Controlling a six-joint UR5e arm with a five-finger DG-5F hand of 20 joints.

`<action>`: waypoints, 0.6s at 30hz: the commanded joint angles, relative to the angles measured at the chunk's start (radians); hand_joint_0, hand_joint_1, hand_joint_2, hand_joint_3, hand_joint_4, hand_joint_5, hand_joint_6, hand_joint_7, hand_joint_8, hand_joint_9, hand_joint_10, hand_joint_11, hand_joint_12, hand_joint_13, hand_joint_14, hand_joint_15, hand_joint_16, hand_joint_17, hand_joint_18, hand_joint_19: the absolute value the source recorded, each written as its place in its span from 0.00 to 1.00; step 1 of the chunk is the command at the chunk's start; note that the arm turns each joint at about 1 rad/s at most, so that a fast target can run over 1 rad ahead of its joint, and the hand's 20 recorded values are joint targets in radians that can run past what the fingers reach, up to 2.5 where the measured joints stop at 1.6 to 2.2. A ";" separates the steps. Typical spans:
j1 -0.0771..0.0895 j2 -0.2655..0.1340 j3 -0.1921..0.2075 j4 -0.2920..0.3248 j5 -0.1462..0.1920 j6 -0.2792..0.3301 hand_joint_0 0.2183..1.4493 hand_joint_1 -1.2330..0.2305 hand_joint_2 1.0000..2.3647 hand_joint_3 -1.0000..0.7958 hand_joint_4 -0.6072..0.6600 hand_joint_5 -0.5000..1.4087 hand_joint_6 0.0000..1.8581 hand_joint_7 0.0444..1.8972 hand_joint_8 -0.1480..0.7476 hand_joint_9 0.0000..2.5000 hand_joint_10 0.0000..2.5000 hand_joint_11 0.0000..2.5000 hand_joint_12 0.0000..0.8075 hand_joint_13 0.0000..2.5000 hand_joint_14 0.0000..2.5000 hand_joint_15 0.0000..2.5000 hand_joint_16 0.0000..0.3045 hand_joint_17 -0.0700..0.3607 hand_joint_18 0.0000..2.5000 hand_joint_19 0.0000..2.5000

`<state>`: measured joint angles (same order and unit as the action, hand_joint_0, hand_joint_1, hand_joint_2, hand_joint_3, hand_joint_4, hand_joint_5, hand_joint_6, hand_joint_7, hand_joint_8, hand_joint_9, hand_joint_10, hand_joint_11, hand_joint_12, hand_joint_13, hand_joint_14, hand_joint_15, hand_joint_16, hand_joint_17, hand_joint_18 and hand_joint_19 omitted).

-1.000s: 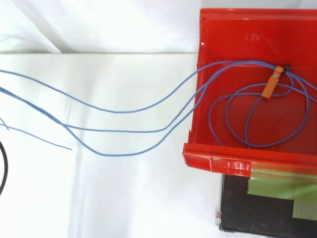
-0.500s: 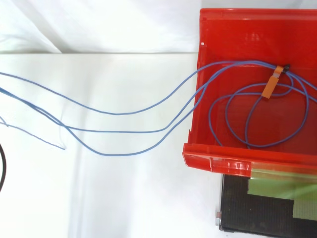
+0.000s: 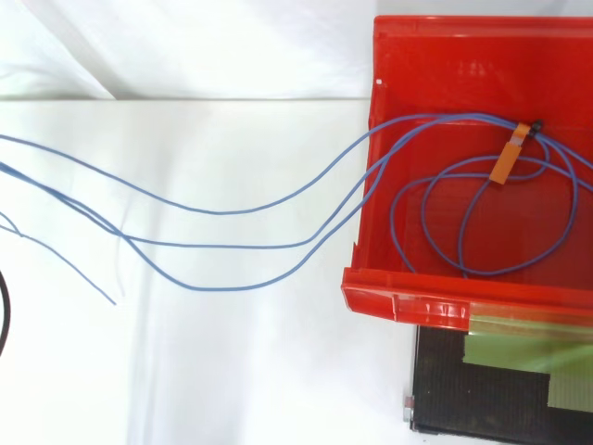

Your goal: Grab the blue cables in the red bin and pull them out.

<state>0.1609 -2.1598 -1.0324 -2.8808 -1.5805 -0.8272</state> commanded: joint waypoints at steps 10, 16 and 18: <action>0.002 0.000 0.000 -0.005 0.000 0.000 0.49 0.22 0.00 0.00 0.53 0.60 0.51 0.15 0.59 0.01 1.00 0.16 0.54 0.38 1.00 0.20 0.18 0.44 0.50 0.67; 0.002 0.000 0.000 -0.008 0.000 0.000 0.49 0.22 0.00 0.00 0.51 0.60 0.50 0.16 0.58 0.01 1.00 0.16 0.53 0.37 1.00 0.20 0.18 0.44 0.49 0.65; 0.002 0.000 0.000 -0.009 0.000 0.000 0.49 0.22 0.00 0.00 0.50 0.60 0.50 0.15 0.58 0.01 1.00 0.15 0.53 0.37 1.00 0.20 0.18 0.44 0.48 0.64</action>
<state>0.1625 -2.1594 -1.0324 -2.8875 -1.5800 -0.8272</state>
